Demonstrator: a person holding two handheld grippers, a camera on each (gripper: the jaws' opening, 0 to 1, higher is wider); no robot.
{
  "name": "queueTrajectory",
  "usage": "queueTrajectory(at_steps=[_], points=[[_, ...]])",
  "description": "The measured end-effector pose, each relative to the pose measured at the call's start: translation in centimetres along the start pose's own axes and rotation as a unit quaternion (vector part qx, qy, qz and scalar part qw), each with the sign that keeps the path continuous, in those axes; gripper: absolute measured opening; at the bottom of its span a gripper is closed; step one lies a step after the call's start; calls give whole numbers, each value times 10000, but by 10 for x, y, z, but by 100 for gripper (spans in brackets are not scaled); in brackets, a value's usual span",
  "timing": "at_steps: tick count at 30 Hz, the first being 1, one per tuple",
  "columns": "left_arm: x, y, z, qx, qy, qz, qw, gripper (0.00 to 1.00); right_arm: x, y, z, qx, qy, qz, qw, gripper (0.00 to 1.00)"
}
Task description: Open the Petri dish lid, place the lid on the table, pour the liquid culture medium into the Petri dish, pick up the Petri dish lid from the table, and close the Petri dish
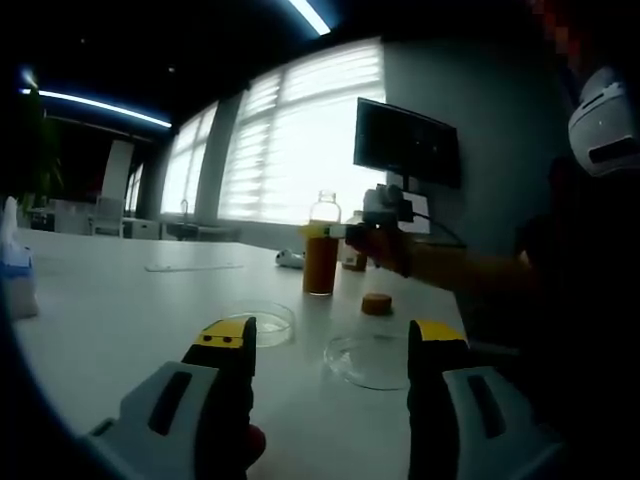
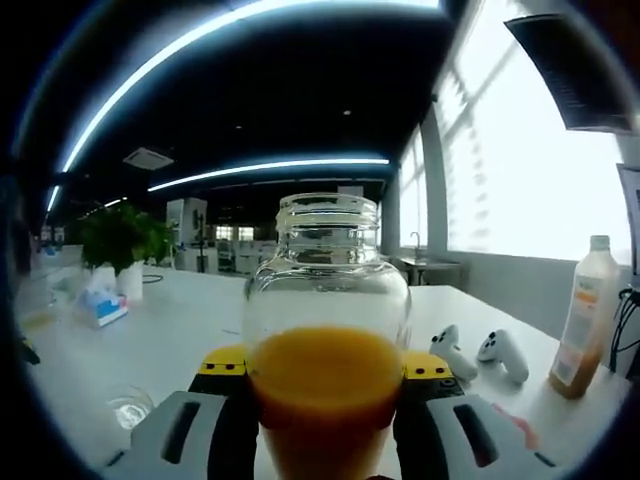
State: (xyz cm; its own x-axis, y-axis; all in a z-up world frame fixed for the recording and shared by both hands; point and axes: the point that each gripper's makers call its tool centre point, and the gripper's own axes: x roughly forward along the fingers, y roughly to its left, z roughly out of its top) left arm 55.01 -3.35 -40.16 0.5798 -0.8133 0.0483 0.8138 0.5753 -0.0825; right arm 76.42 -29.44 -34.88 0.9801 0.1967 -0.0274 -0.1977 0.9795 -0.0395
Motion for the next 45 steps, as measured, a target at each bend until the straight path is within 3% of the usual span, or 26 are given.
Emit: queueTrajectory(at_steps=[14,29,45], points=[[0,1,0,-17,-3,-3,10000,52,2,7,4,-207,-72,-39,9998,49],[0,0,0,-9,0,5,10000,52,-1,29,11,-966,-238,19,9950,49],[0,1,0,-11,-10,-2,10000,52,-4,48,11,-1457,-310,74,9888,49]])
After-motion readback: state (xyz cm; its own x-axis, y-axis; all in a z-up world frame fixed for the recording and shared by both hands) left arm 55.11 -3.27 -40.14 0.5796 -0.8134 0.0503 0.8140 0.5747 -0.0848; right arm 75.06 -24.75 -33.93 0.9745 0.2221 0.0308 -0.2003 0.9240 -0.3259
